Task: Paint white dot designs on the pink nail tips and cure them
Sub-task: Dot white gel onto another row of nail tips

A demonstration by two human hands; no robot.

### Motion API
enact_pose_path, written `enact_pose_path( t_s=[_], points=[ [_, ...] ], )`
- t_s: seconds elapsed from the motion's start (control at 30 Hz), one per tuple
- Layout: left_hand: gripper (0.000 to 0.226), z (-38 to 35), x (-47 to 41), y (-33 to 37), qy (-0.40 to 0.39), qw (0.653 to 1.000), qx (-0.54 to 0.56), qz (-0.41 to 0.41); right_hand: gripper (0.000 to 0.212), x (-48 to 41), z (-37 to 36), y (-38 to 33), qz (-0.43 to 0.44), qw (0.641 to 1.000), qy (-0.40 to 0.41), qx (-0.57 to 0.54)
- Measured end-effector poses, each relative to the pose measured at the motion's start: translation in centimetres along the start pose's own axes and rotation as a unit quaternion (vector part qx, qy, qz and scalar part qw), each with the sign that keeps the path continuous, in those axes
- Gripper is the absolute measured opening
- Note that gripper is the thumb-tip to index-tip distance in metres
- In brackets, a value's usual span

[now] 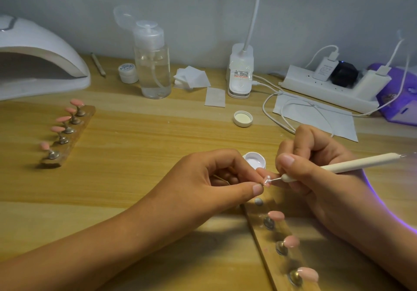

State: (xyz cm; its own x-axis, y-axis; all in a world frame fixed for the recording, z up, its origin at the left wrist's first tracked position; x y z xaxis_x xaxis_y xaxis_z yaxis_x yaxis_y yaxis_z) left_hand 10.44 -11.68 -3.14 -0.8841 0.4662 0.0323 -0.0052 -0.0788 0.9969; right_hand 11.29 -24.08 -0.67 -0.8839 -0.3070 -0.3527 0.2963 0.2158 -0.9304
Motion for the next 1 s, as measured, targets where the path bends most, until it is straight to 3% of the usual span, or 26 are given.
enact_pose_path(
  t_s=[0.27,0.5,0.6,0.67,1.0],
  points=[
    [0.004,0.2,0.0,0.0,0.012,1.0,-0.013,0.0,0.03,-0.2,1.2,-0.4,0.011,0.998,0.053,-0.028],
    [0.004,0.3,0.1,0.4,0.023,1.0,-0.002,-0.01,0.029,-1.0,2.7,-1.4,0.062,0.987,0.063,0.131],
    [0.006,1.8,0.0,0.7,0.077,0.994,0.071,-0.019,0.014,-0.9,2.6,-2.0,0.1,0.972,0.071,0.202],
    [0.007,2.9,-0.1,0.2,0.112,0.985,0.127,-0.003,0.014,-0.7,2.4,-1.8,0.1,0.968,0.073,0.217],
    [0.007,2.9,0.0,0.1,0.117,0.987,0.105,0.014,0.019,-0.8,0.2,-1.0,0.123,0.921,-0.032,0.368]
  ],
)
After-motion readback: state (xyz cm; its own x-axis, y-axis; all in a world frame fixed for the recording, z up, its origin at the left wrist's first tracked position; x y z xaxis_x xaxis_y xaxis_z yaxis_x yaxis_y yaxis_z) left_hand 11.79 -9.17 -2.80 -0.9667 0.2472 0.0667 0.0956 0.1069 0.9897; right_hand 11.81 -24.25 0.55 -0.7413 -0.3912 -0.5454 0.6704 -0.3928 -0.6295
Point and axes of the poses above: each hand's wrist, its own x-axis away from the middle knuckle, its own z-axis out of the back of the hand, y = z × x, the point moved 9 cm from there along -x, towards the middle knuckle, and after that the axes turned 6 degrees about z, right-handed, at the moved point
